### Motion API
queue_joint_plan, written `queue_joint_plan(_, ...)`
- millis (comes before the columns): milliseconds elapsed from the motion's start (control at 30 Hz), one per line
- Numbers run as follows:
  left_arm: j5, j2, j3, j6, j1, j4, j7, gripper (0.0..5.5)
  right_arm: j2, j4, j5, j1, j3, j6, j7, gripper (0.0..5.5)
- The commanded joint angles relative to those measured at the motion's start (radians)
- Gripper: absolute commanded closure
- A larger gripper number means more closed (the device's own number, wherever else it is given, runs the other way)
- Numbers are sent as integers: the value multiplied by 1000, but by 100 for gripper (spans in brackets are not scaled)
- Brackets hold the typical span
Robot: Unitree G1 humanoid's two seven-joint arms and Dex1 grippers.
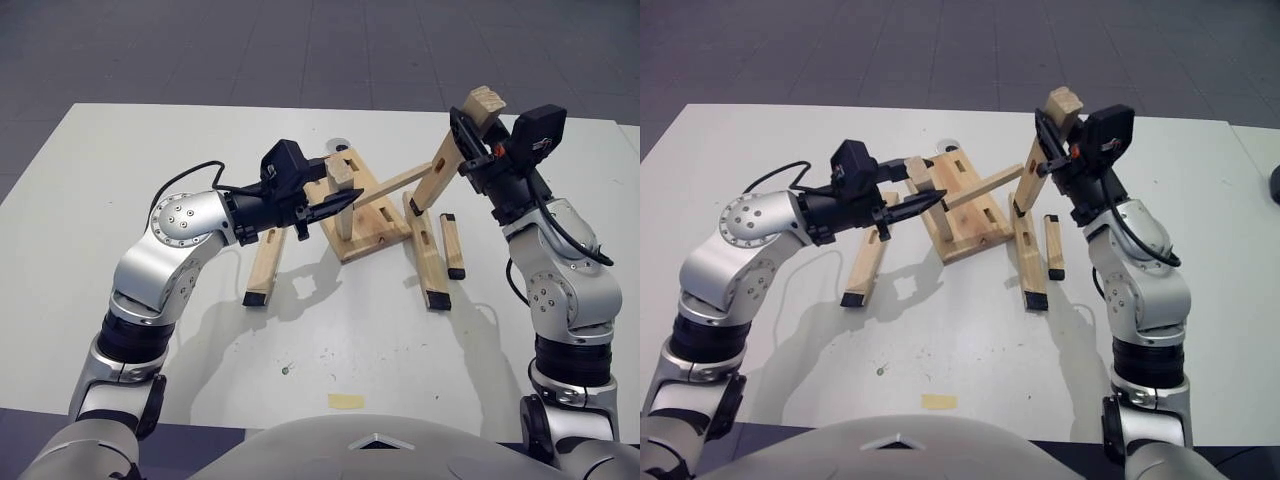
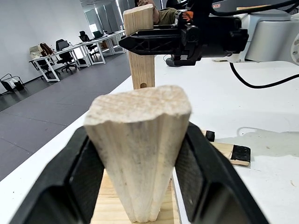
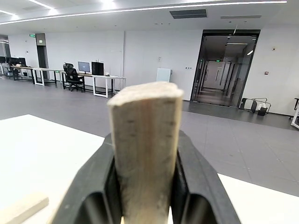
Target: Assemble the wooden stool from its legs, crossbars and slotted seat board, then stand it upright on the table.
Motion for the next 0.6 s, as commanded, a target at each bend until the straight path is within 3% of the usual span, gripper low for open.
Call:
queue_joint_plan(33,45,14,-38,48,36,60,-2,348,42,-29,-3,-3,16,-10,3,449)
queue_joint_plan(600,97,24,-69,-10,40,128,-22,348,126,68,-146,-48,53,-125,13,449)
